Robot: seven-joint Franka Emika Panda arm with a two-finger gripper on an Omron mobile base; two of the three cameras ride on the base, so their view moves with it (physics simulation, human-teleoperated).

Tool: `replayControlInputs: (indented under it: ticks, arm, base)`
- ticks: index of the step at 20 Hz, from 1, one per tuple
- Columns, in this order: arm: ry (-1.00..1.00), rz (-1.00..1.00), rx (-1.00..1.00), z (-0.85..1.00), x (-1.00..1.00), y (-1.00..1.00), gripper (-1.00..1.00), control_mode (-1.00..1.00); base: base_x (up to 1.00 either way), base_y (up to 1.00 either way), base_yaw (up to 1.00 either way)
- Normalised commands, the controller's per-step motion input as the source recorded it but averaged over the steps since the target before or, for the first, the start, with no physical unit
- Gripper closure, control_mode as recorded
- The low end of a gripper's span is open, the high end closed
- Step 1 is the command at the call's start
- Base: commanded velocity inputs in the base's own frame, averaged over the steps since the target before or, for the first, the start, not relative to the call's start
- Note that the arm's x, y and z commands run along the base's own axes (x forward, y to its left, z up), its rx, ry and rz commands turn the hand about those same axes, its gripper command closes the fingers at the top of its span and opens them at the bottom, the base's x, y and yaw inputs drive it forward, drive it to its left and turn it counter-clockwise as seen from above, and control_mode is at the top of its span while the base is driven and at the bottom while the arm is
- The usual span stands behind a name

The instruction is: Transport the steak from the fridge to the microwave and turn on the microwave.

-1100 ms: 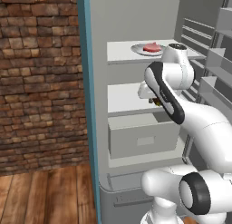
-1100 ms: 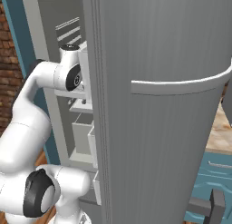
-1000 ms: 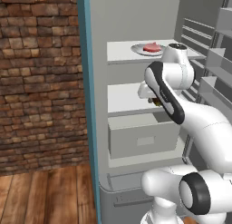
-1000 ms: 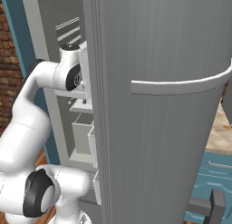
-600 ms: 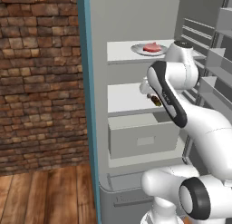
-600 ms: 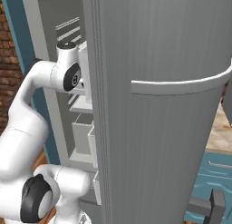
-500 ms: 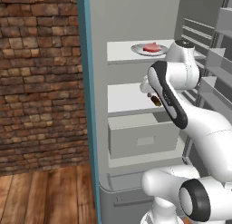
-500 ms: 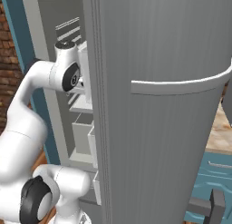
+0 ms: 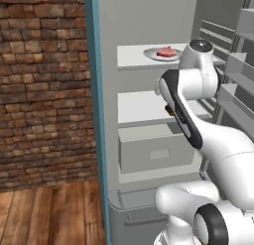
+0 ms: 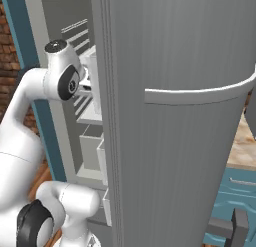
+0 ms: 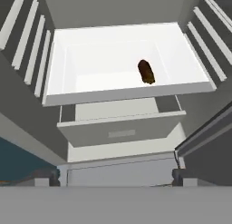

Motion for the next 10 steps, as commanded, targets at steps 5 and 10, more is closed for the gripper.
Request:
replayControlInputs:
  ticks: [5, 10]
  arm:
    - [-0.13, -0.04, -0.17, 0.33, 0.0, -0.05, -1.0, -1.0]
    - [-0.07, 0.0, -0.15, 0.38, 0.0, -0.11, -1.0, -1.0]
  base:
    - [0.0, 0.0, 0.0]
    - [0.0, 0.0, 0.0]
